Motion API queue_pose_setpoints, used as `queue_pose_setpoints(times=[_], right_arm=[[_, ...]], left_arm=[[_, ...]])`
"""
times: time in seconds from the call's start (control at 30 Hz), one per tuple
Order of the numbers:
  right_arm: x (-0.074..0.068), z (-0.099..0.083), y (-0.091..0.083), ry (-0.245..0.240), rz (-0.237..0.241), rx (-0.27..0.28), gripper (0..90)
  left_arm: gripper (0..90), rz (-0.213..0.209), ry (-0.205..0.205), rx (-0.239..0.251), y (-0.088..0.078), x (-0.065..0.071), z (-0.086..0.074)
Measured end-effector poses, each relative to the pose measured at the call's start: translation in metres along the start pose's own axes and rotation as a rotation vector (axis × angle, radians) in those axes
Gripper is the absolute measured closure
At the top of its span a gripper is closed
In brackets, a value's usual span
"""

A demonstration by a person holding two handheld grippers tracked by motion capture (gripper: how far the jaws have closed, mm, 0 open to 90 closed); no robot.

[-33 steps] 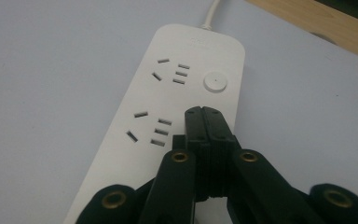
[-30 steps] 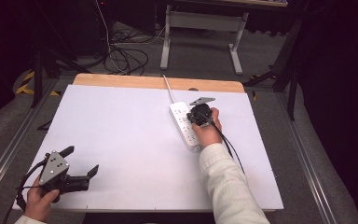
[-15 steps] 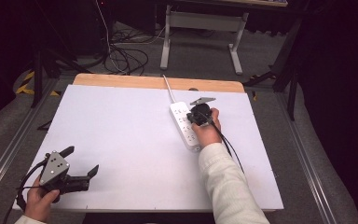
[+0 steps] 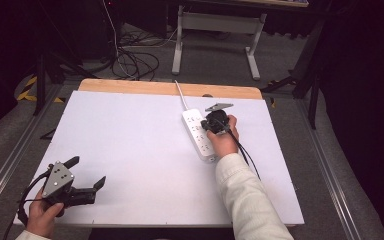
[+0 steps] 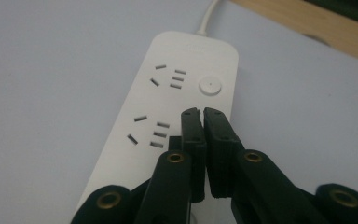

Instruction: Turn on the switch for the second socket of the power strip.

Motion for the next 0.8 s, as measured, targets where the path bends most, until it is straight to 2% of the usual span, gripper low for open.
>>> queue_pose_setpoints(times=[0.17,0.33,0.47,0.6,0.8], right_arm=[[-0.001,0.008,-0.015,-0.011,0.0,0.064,88.2],[-0.003,0.012,-0.025,-0.029,0.0,0.083,88.2],[-0.001,0.015,-0.032,-0.008,0.004,0.108,88.2],[-0.001,0.018,-0.038,-0.024,0.002,0.115,88.2],[0.002,0.018,-0.046,0.0,0.009,0.122,88.1]], left_arm=[[0.4,-0.004,-0.001,-0.003,0.001,0.001,0.0],[0.4,-0.005,-0.002,-0.004,0.001,0.001,0.0],[0.4,-0.003,0.001,-0.005,0.001,0.0,0.0],[0.4,-0.002,-0.003,-0.005,0.002,0.0,0.0],[0.4,0.0,0.003,-0.005,0.002,0.0,0.0]])
Point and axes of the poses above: each handheld gripper's, and its own axes: y roughly forward along the jaws, z roughly out of its top, x roughly to its right, the point moved 5 cm from there along y, roughly forward along the jaws, and after that the axes turned 4 degrees about -z, right-handed, at the moved point
